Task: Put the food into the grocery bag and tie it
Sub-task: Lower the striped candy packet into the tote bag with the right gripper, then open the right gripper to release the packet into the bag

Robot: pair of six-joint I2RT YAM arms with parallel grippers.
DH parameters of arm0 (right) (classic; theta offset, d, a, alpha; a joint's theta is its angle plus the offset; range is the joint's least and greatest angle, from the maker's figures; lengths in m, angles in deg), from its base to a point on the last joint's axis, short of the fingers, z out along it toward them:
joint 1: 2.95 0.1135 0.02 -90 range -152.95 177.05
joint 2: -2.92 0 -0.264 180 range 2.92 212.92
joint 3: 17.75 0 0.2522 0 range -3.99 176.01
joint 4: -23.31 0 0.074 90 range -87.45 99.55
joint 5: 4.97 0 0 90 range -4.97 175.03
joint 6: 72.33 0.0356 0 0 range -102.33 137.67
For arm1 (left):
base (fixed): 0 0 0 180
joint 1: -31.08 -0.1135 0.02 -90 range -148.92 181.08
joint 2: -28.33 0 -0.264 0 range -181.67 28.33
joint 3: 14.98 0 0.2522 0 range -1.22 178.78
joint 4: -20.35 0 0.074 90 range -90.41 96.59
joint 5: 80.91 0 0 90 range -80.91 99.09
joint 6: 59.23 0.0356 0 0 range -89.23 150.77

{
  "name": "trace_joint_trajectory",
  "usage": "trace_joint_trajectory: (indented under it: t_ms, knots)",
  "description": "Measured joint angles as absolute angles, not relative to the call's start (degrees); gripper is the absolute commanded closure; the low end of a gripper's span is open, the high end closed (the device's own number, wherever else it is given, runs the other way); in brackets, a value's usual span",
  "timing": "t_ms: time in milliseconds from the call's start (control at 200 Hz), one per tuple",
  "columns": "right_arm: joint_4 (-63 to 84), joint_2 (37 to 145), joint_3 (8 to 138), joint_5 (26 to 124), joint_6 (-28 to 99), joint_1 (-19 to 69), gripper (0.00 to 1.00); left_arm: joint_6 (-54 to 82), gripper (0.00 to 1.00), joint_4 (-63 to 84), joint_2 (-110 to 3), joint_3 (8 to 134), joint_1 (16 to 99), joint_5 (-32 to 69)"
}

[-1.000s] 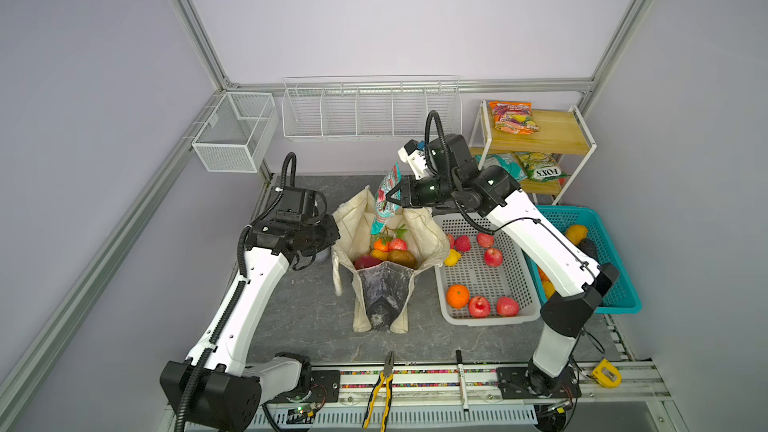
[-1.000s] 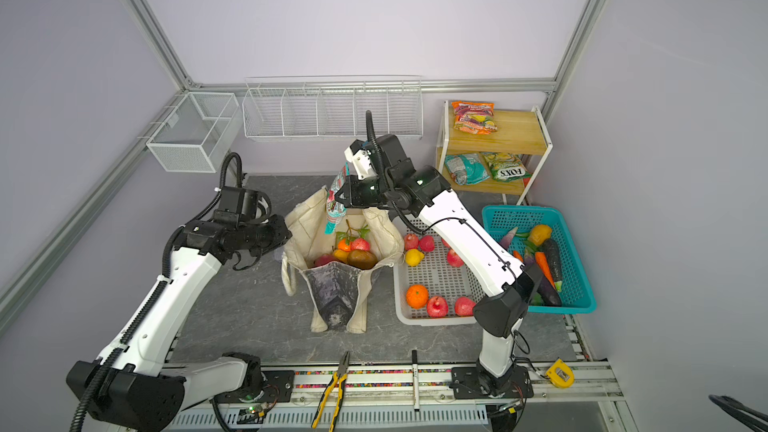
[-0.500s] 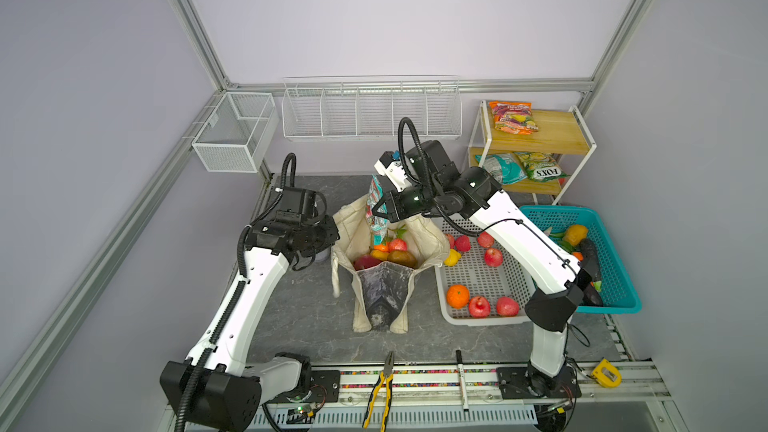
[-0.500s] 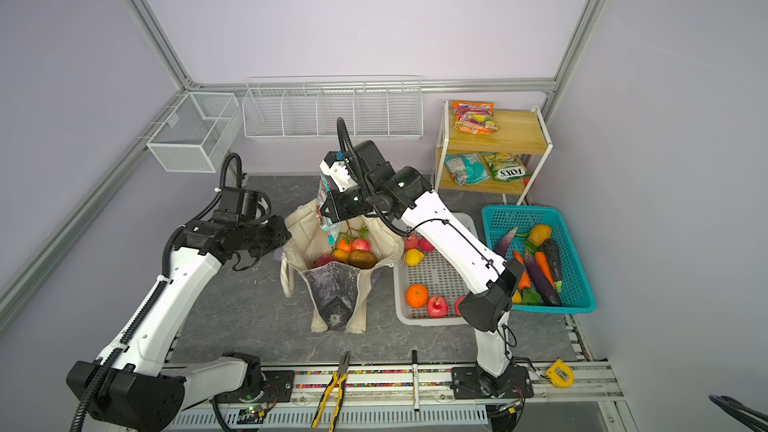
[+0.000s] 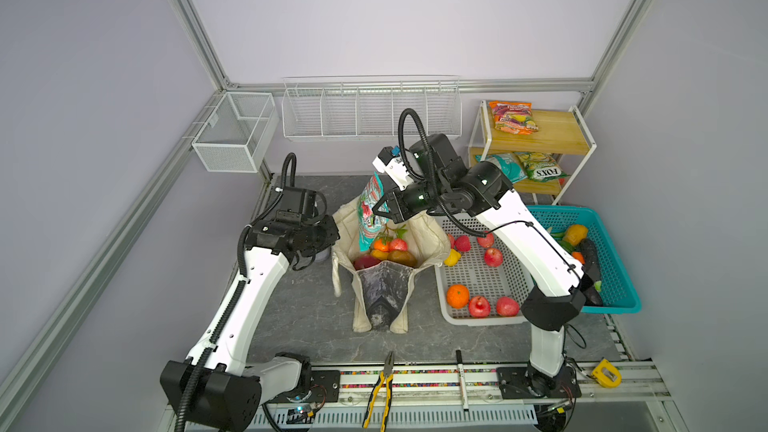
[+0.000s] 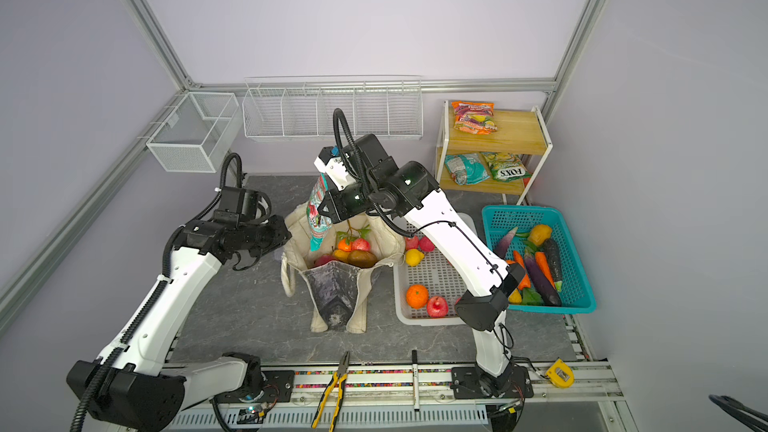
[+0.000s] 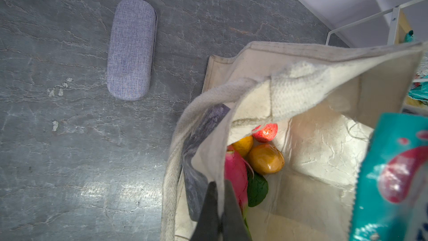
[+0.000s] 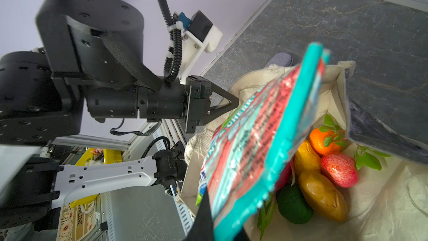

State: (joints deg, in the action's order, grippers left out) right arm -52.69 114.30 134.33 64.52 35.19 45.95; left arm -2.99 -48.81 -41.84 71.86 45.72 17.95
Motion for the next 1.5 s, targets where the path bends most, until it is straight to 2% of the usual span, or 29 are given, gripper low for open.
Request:
trace_joint_trajectory:
  t_ms: [430,825,1055,1275,1500]
  knots:
    - [-49.82,115.04,118.35,65.07,33.24,46.08,0.93,-3.03,1.00,-48.77,-42.12,71.91,45.72,17.95]
    - [-44.86,120.46,117.17,65.68,32.19,47.74,0.92,-3.03,1.00,-48.83,-42.19,72.06,45.72,17.95]
    - [-41.17,120.57,113.81,66.14,31.60,48.49,0.79,-3.03,1.00,-48.85,-42.50,72.32,45.72,17.95]
    - [-39.03,120.09,110.99,67.87,31.10,47.29,0.74,-3.03,1.00,-48.83,-42.76,72.50,45.72,17.95]
    - [-39.07,118.91,109.87,70.66,30.88,46.48,0.62,-3.03,1.00,-48.81,-42.82,72.52,45.72,17.95]
